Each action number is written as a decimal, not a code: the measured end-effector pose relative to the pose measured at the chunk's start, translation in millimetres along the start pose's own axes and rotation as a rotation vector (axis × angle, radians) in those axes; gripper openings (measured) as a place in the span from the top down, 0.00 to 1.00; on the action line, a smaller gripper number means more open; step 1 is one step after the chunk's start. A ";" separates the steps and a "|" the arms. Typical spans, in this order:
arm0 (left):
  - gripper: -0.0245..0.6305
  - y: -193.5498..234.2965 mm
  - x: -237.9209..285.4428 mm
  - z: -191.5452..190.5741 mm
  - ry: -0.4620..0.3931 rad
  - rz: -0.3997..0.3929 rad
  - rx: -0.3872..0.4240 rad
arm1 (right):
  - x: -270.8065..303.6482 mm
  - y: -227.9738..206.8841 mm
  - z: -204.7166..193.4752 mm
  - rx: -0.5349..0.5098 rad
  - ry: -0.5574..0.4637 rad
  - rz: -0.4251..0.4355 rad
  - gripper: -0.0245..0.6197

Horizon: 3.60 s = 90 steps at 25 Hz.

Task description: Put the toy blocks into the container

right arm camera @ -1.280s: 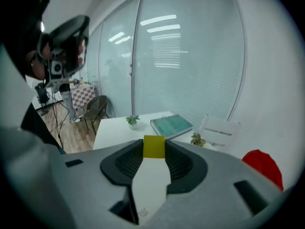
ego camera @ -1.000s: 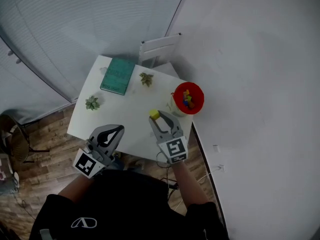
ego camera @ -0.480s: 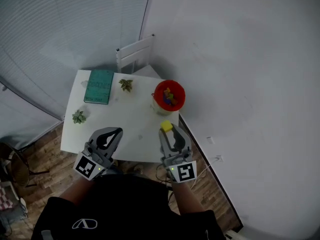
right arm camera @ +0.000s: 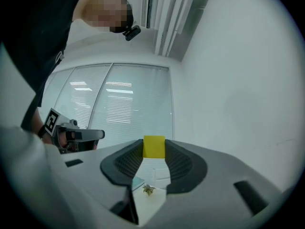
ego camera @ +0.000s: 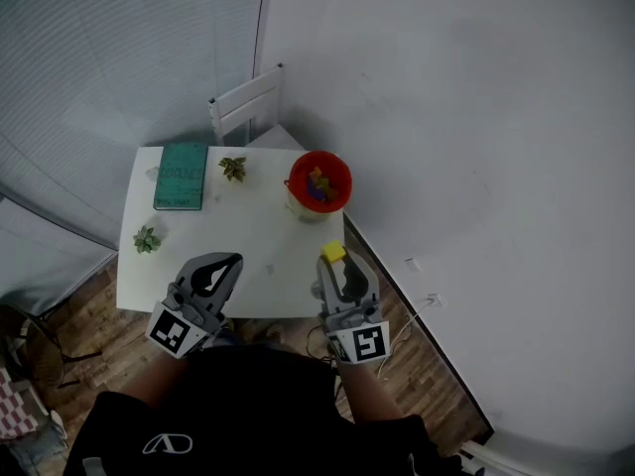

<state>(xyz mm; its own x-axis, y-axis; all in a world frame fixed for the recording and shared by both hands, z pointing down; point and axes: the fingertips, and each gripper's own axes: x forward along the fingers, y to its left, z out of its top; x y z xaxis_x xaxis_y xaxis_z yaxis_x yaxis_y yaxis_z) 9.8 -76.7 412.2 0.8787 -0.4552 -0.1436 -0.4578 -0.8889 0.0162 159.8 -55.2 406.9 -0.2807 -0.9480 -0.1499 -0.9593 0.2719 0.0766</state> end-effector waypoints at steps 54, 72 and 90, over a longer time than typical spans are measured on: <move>0.96 15.6 -38.7 -5.0 0.036 0.134 0.018 | 159.9 -159.5 -259.9 0.015 0.702 -0.130 0.74; 0.96 14.6 -31.5 -5.8 0.032 0.120 0.013 | 171.9 -140.9 -167.7 -0.073 0.432 -0.073 0.62; 0.96 12.1 -32.4 3.0 0.006 0.101 0.028 | 78.4 0.6 4.8 -0.054 0.044 0.146 0.80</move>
<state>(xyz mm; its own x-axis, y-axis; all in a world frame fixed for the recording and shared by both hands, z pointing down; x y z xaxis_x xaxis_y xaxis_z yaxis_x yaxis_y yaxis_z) -24.6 -72.6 414.0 0.8285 -0.5431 -0.1365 -0.5479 -0.8365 0.0027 137.1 -128.6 390.4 -0.4145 -0.9056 -0.0899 -0.9048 0.3996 0.1472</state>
